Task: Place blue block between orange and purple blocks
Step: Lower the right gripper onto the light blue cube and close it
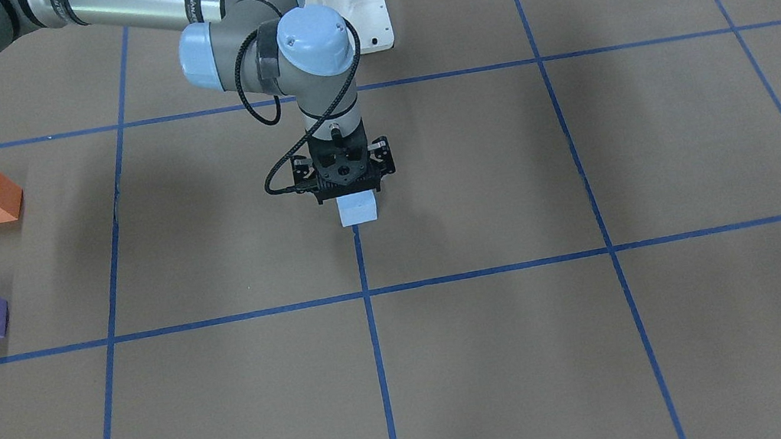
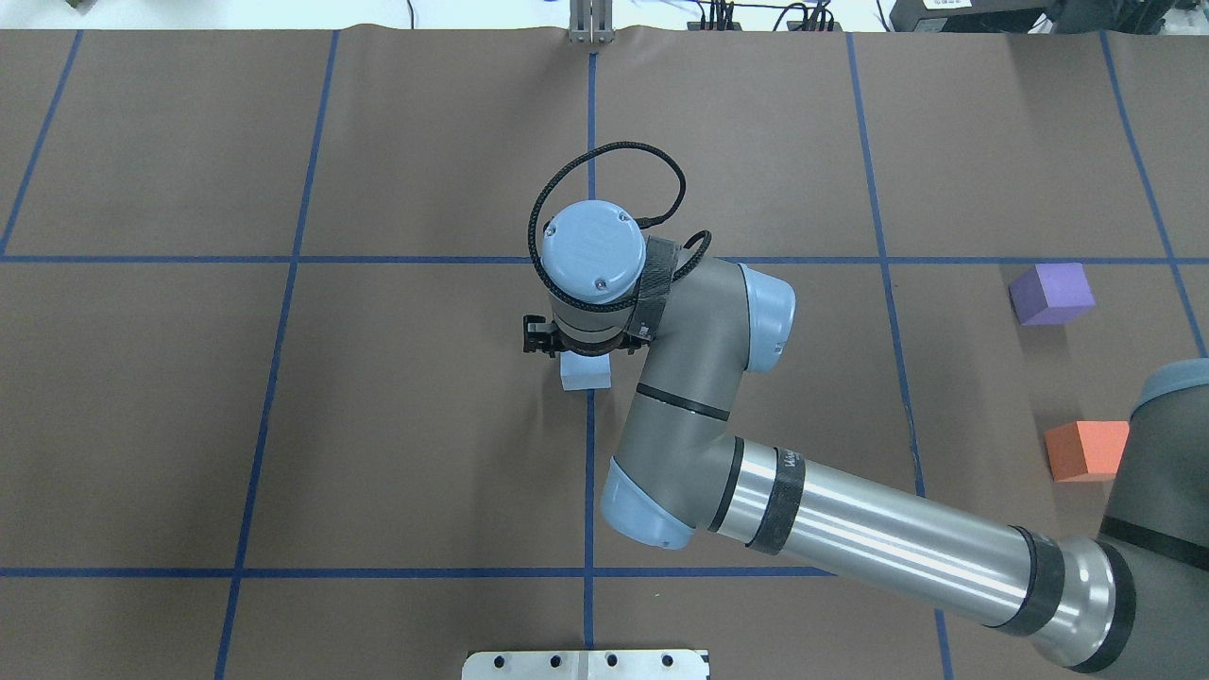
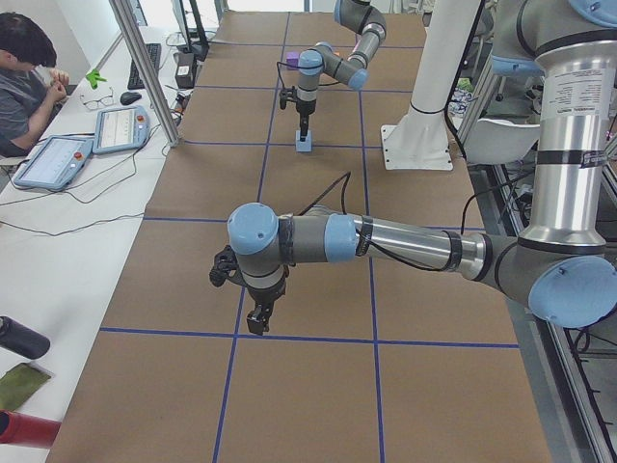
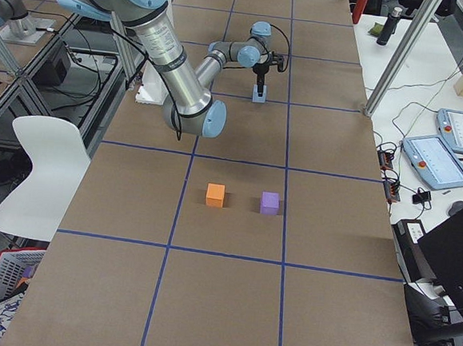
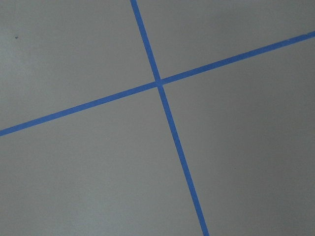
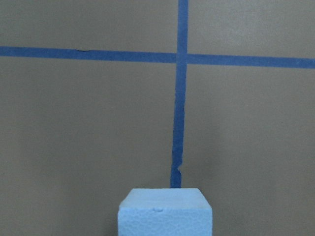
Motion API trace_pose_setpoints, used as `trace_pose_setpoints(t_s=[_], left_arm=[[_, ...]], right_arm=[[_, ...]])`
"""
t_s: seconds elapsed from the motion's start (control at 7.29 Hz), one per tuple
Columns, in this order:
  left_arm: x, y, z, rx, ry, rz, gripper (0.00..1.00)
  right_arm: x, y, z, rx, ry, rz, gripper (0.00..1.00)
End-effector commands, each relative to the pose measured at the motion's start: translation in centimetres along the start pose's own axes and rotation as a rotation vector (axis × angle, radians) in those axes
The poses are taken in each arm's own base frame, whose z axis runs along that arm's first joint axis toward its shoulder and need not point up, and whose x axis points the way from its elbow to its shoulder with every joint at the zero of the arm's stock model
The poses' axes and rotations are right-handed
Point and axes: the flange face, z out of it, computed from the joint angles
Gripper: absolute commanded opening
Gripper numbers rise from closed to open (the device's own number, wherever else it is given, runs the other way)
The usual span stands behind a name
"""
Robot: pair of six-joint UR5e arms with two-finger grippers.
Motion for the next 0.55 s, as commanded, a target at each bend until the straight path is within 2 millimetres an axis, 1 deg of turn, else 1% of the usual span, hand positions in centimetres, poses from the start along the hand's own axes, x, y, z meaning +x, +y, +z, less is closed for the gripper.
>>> trace_pose_setpoints(t_s=[0.0, 0.14, 0.27, 0.41], left_arm=[[0.01, -0.01, -0.01, 0.0, 0.0, -0.001, 1.0], [0.05, -0.03, -0.01, 0.002, 0.004, -0.001, 1.0], [0.05, -0.03, -0.01, 0.002, 0.004, -0.003, 1.0], [0.05, -0.03, -0.01, 0.002, 0.004, -0.003, 1.0]], right_arm=[[-0.61, 0.98, 2.38, 0.044, 0.038, -0.019, 0.97], [-1.08, 0.98, 2.59, 0.068, 0.016, -0.023, 0.62], [-1.45, 0.98, 2.22, 0.064, 0.008, -0.026, 0.21], [-1.47, 1.14, 1.98, 0.055, 0.003, -0.026, 0.0]])
